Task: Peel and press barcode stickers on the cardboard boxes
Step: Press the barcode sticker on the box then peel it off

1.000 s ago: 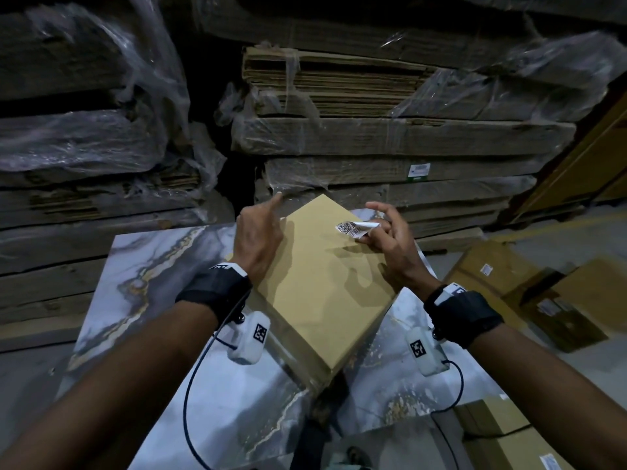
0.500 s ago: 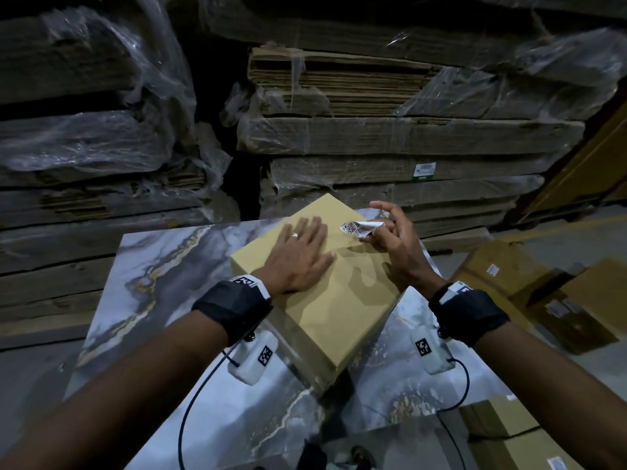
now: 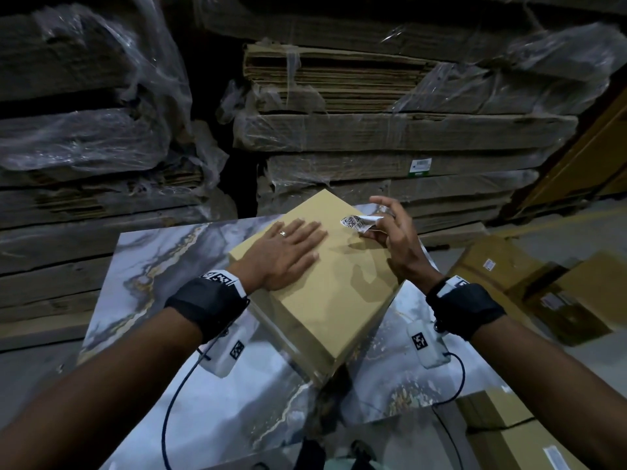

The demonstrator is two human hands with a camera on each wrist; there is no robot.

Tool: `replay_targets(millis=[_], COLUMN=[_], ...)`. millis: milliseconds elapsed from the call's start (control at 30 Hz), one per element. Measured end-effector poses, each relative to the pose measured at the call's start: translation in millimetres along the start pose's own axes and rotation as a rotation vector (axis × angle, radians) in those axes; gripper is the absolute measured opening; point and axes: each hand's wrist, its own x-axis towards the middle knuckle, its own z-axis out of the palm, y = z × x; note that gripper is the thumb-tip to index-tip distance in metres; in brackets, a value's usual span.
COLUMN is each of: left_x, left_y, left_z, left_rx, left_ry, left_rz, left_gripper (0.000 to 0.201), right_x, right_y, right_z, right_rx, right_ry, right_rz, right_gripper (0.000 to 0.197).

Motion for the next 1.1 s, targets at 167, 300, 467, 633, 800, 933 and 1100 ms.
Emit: replay_targets(millis=[167, 300, 467, 633, 800, 933, 1100], left_x=[-7.7, -17.3, -9.9, -17.0, -32.7, -25.9, -25.2], left_y=[22.1, 21.4, 1.7, 20.7, 18.4, -0.8, 18.5], left_z=[1.7, 0.9, -4.2, 4.7, 2.7, -1.5, -0.5], left_rx=[-0.052, -0.058, 0.047, 0.005, -0.011, 0.023, 0.029], left_ry=[-0.048, -0.048, -0.014, -0.004, 0.005, 0.013, -0.015], left_rz=[0.125, 0.252, -0.116, -0.007, 0.200, 0.068, -0.089], left_gripper=[0.064, 0.056, 0.068, 0.072, 0.052, 0.058, 0.079], right_x=[1.0, 2.6, 4.6, 2.1, 0.2, 1.3, 0.8], right_y=[-0.3, 1.6, 5.9, 5.6, -0.1, -3.2, -2.1], right_z=[0.2, 0.2, -1.9, -1.4, 3.7, 3.1, 2.7], right_rx=[0.009, -0.003, -0.012, -0.016, -0.026, 0.002, -0.008], right_ry=[0.014, 0.018, 0.041, 0.040, 0.017, 0.036, 0.067], right_rz=[0.004, 0.005, 0.010, -0.016, -0.040, 0.012, 0.020], right_gripper=[0.041, 0.039, 0.041, 0.040, 0.040, 0.044, 0.046])
